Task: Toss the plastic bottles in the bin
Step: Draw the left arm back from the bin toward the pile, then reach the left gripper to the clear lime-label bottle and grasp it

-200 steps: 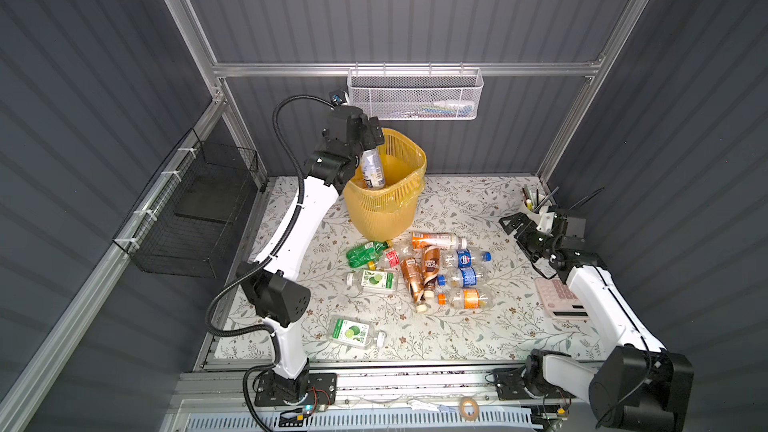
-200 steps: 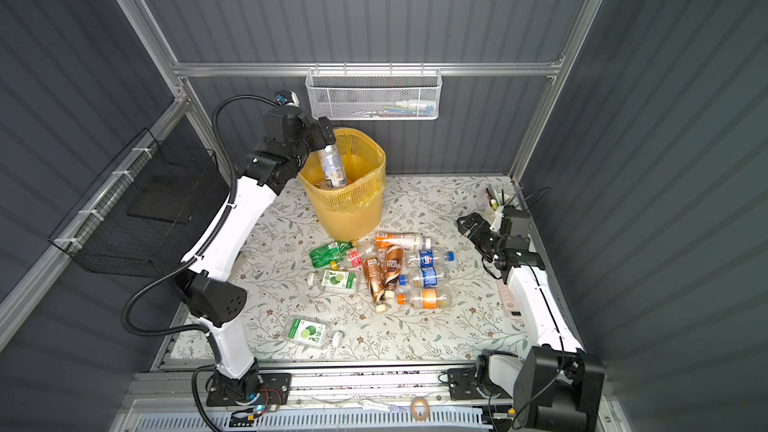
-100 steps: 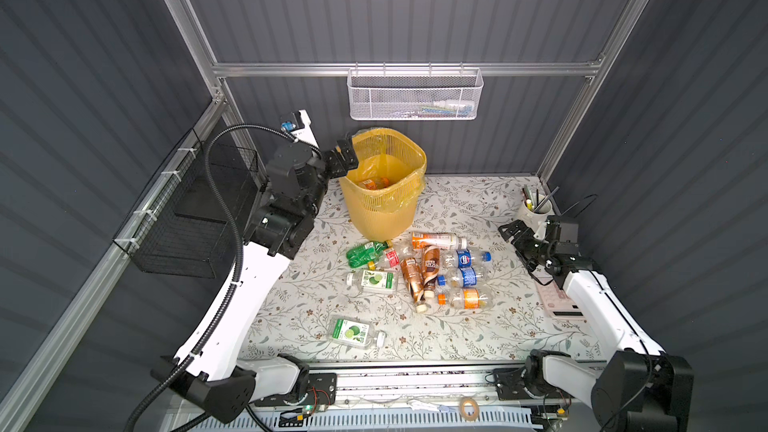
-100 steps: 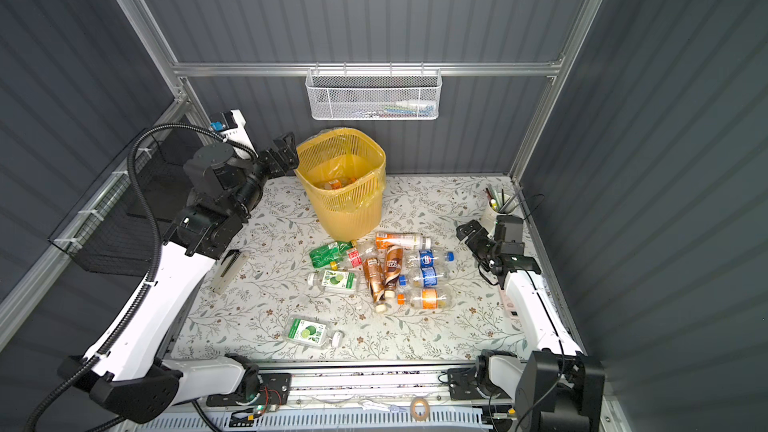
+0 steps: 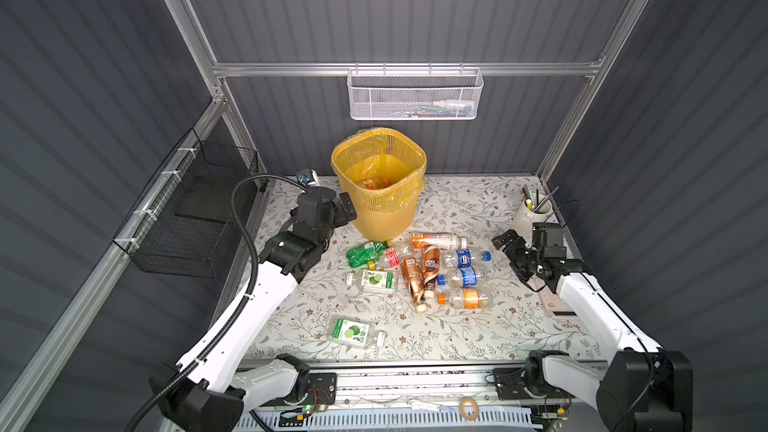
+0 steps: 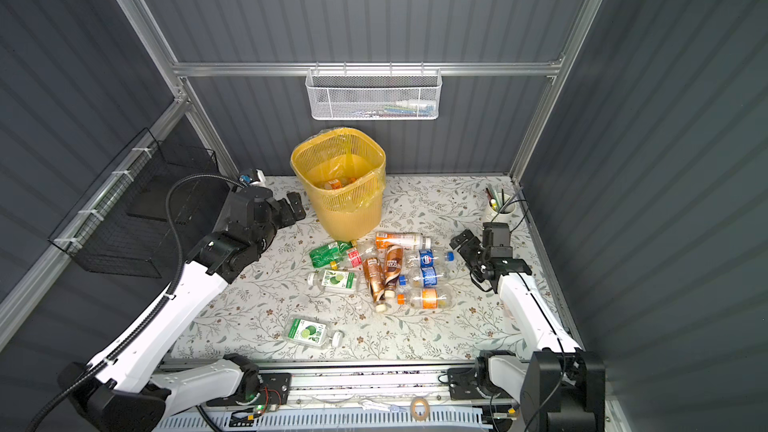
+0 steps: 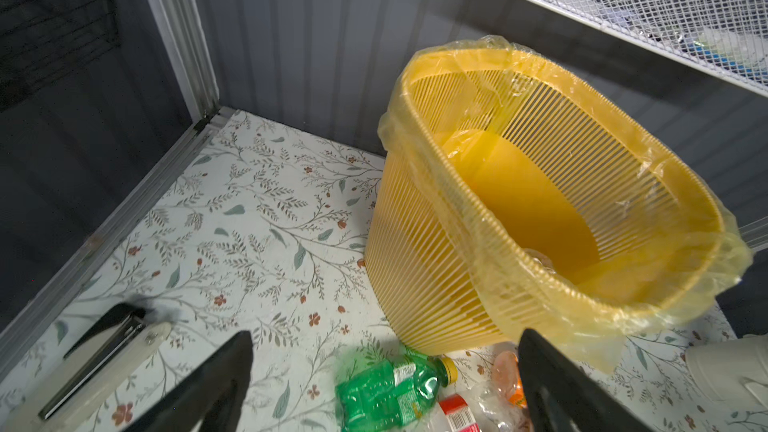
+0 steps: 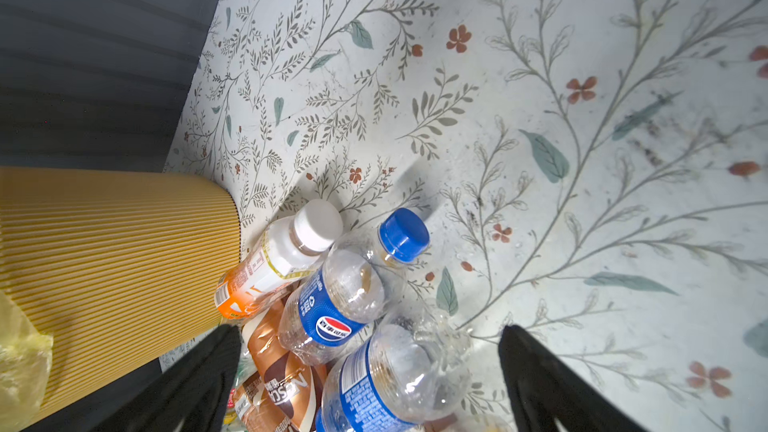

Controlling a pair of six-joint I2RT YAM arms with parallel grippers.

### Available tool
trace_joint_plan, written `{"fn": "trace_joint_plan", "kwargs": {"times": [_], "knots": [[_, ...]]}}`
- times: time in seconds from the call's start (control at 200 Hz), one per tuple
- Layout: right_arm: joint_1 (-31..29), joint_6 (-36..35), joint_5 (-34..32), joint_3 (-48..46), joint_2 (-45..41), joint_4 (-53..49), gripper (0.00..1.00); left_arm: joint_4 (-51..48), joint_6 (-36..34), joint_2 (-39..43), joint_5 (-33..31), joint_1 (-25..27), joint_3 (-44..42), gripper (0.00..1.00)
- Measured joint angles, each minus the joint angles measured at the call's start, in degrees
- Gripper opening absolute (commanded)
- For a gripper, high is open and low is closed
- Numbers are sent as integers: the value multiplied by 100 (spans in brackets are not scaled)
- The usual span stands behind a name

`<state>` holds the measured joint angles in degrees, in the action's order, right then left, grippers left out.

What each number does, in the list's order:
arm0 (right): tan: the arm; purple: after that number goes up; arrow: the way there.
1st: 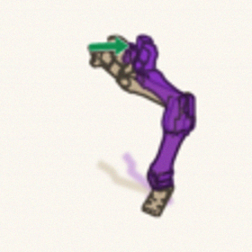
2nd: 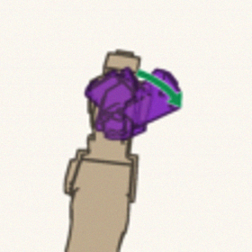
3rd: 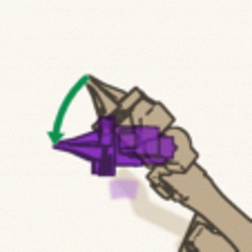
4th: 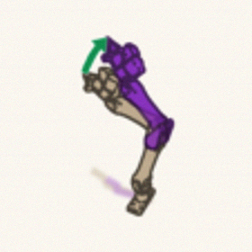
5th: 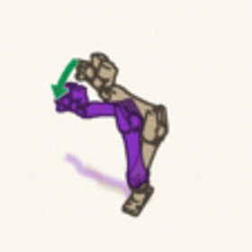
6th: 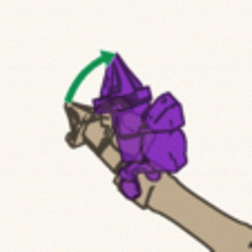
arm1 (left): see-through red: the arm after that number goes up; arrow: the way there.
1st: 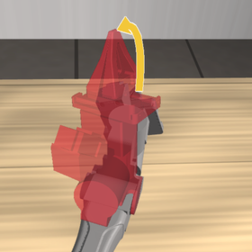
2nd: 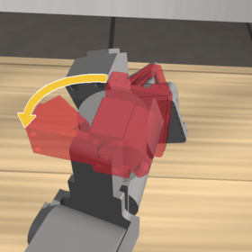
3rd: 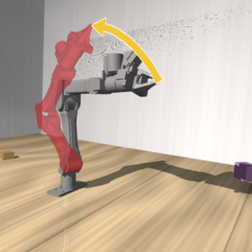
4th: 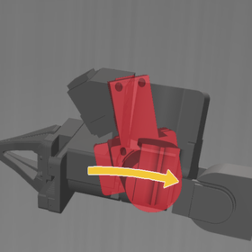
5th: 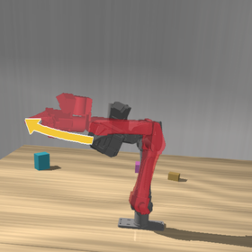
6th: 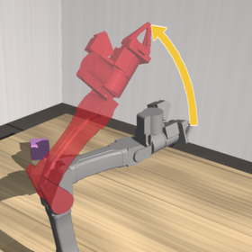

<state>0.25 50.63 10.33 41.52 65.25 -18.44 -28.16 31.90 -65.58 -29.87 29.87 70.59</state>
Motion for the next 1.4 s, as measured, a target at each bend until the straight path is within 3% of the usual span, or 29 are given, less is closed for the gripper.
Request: {"fn": "trace_joint_plan", "kwargs": {"times": [0.29, 0.46, 0.67, 0.945, 1.401], "knots": [[2, 33, -254, 0, -7, 0, 99, -1698, 3014, 363, -243, 927, -671, 99], [57, 15, -291, -20, -4, 17, 99, -2732, 4568, 299, 129, 1257, -1016, 100], [243, -33, -286, -157, 129, 46, 99, -3327, 6054, 240, 684, 1777, -1495, 99], [426, -396, -286, -157, 426, -52, 99, -3456, 7497, -105, 1019, 2708, -1832, 99], [750, -935, -142, -122, 483, -166, 99, -2594, 8557, -485, 1351, 3147, -2804, 97]]}}
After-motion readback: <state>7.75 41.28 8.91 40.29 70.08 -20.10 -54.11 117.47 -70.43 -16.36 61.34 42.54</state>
